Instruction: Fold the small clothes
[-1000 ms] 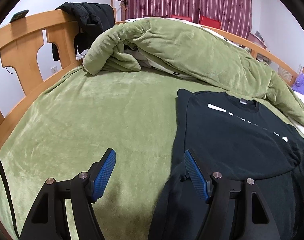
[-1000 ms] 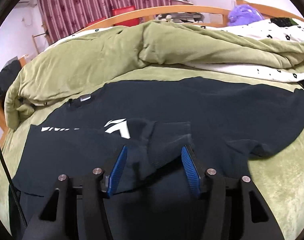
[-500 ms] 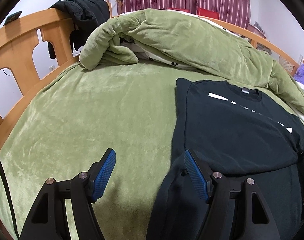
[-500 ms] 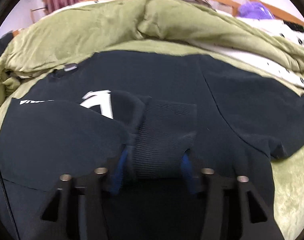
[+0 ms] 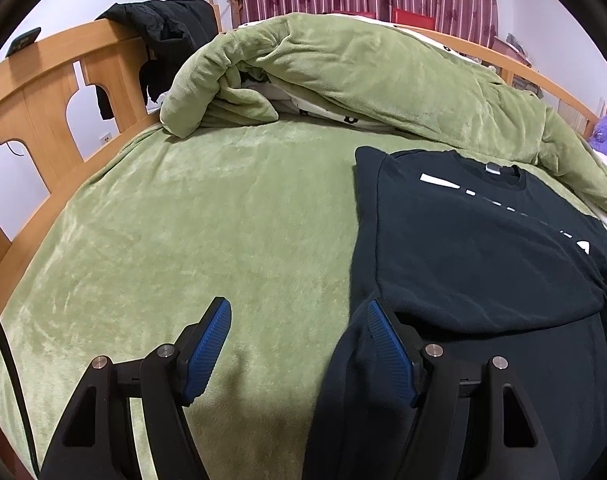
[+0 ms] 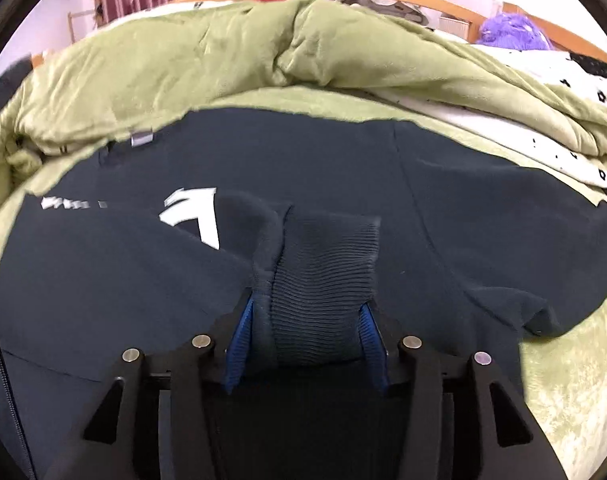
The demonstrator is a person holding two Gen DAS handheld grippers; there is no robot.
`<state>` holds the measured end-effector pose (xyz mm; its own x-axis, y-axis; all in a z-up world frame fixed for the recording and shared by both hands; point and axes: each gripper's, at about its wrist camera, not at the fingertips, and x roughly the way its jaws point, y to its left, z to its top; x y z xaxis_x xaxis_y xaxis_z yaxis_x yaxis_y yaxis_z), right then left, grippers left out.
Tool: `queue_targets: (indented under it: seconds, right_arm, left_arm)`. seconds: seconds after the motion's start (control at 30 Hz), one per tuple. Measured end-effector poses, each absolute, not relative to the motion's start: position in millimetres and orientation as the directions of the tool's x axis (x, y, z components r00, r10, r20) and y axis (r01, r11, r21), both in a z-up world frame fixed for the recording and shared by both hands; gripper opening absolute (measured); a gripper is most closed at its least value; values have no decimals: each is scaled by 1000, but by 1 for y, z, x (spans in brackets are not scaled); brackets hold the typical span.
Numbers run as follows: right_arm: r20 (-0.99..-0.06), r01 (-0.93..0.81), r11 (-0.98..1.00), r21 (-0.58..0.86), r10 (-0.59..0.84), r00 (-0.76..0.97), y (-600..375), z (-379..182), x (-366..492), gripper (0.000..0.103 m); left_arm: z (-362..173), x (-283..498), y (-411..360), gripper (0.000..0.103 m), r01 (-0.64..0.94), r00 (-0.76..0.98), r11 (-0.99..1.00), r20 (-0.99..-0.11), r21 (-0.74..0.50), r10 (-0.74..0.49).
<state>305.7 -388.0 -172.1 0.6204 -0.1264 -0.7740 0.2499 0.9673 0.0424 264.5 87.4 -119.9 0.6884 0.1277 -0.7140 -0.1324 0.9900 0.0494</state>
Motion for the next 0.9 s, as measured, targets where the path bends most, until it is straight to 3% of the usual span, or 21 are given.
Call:
queue_targets:
  seconds: [0.2, 0.33, 0.6, 0.9]
  right_arm:
    - [-723, 289, 955, 69, -152, 674, -408, -131, 281, 54]
    - [-678, 341, 935, 94, -191, 710, -439, -108, 258, 68]
    - [-692, 515, 845, 143, -286, 662, -547, -118, 219, 69]
    - [-725, 568, 814, 120, -319, 610, -610, -149, 214, 67]
  left_arm:
    - [-105, 258, 75, 69, -121, 709, 992, -695, 44, 118]
    - [-98, 255, 61, 71, -104, 722, 993, -683, 47, 108]
    - [-88, 255, 31, 72, -106, 758, 990, -636, 98, 144]
    - [-92, 264, 18, 72, -133, 772, 986, -613, 101, 166]
